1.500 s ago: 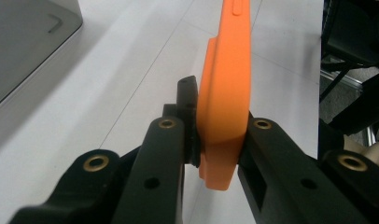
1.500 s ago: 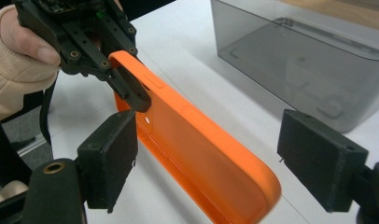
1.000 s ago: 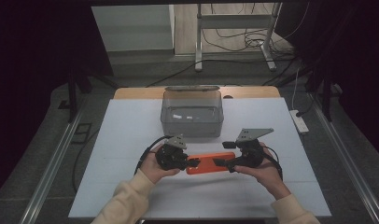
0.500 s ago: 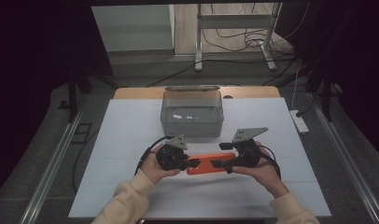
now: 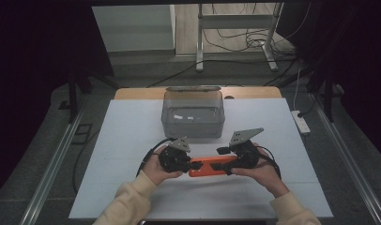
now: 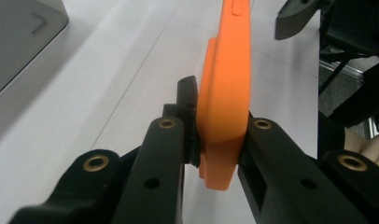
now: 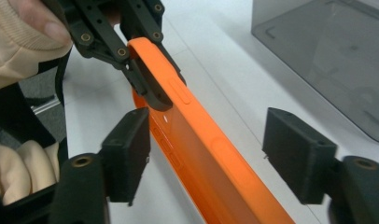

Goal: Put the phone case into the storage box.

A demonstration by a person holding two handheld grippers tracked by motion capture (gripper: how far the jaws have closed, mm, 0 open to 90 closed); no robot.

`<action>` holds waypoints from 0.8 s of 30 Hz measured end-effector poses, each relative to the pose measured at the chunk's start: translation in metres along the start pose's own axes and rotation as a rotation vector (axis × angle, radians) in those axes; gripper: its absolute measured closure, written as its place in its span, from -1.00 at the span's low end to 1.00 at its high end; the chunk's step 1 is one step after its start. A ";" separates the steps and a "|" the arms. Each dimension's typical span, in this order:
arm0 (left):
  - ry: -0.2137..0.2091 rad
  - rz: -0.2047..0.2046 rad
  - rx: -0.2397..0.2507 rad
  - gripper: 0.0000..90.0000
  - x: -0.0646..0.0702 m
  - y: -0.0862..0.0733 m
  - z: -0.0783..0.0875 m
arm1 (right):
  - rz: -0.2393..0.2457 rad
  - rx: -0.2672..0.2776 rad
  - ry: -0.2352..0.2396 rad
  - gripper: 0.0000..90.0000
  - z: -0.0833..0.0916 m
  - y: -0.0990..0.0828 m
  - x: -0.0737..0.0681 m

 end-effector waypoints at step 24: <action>-0.051 -0.047 -0.032 0.82 0.006 -0.001 -0.003 | 0.060 -0.113 0.075 0.55 -0.007 -0.010 -0.008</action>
Point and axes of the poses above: each handheld gripper's, and its own axes: z roughly backward along the jaws, y roughly out of its top, x roughly to its right, the point moved 5 cm from there along -z, roughly forward along the jaws, and after that the axes turned 1 degree about -y, right-handed, at the moved point
